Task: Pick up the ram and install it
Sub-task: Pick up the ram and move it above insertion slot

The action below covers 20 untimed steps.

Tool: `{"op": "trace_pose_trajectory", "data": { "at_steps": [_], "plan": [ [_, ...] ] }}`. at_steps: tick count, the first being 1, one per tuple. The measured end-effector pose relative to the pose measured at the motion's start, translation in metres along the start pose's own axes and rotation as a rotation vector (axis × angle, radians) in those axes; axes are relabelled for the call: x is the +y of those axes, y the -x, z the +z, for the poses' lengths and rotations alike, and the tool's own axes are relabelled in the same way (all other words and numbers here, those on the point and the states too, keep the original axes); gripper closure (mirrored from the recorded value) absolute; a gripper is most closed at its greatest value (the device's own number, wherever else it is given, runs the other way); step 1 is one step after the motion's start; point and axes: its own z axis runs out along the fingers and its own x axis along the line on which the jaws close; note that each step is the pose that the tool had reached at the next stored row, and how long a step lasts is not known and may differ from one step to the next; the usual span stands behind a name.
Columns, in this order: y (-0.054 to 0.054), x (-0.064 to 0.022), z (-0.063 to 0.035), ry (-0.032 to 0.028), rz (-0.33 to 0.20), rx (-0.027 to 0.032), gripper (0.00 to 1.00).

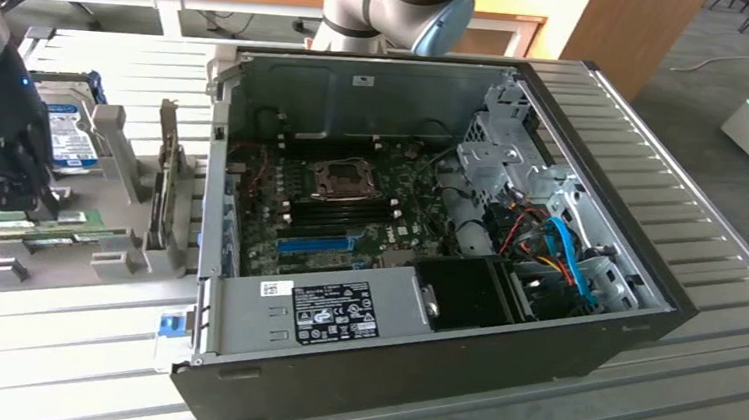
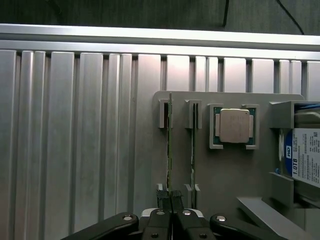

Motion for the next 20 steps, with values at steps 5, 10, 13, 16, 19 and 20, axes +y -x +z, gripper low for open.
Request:
{"op": "trace_pose_trajectory", "data": {
  "at_steps": [5,10,13,16,19,20],
  "plan": [
    [0.000,0.0002,-0.0086,0.0000,0.000,0.0000,0.88],
    [0.000,0.0005,-0.0195,0.0000,0.000,0.0000,0.88],
    [0.000,0.0007,-0.0259,0.0001,0.000,0.0001,0.88],
    [0.000,0.0009,-0.0319,0.0000,0.000,0.0000,0.88],
    [0.001,0.0010,-0.0383,0.0000,0.000,0.0000,0.88],
    [0.001,0.0011,-0.0404,0.0001,0.000,0.0001,0.88]
  ]
}}
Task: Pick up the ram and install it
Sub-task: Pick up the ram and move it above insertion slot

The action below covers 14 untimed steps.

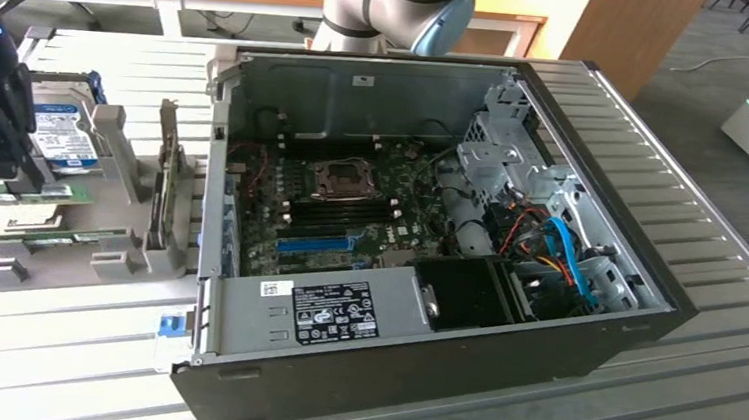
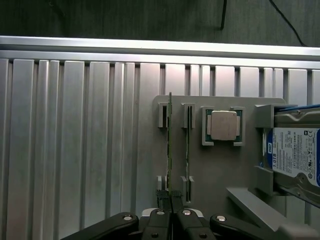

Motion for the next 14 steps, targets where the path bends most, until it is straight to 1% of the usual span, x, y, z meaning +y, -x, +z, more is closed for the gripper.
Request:
{"op": "trace_pose_trajectory", "data": {
  "at_steps": [14],
  "plan": [
    [0.000,0.0008,-0.0268,-0.0001,0.000,-0.0001,0.88]
  ]
}}
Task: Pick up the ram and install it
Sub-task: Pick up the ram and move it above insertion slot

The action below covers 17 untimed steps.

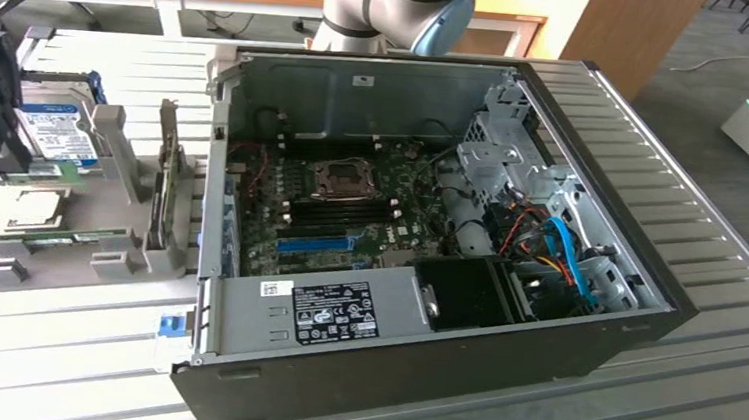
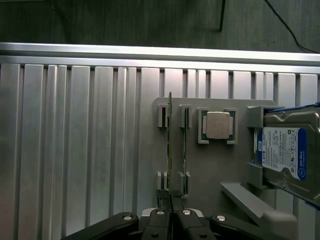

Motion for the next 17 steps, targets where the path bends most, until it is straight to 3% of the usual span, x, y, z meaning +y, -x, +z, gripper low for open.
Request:
{"op": "trace_pose_trajectory", "data": {
  "at_steps": [17],
  "plan": [
    [0.000,0.0007,-0.0242,0.0000,0.000,0.0000,0.88]
  ]
}}
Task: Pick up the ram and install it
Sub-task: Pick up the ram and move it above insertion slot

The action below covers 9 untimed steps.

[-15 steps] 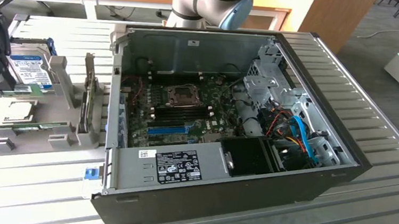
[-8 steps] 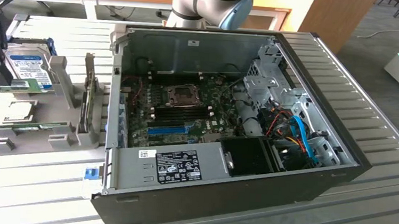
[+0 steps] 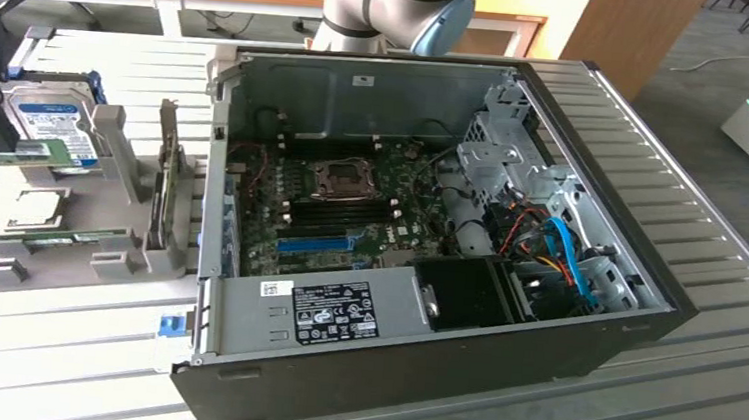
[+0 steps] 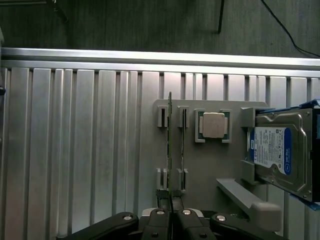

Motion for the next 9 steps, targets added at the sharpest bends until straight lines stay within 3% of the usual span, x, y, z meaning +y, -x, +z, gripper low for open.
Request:
{"op": "trace_pose_trajectory", "data": {
  "at_steps": [9],
  "plan": [
    [0.0002,0.0003,-0.0108,0.0000,0.000,0.0000,0.88]
  ]
}}
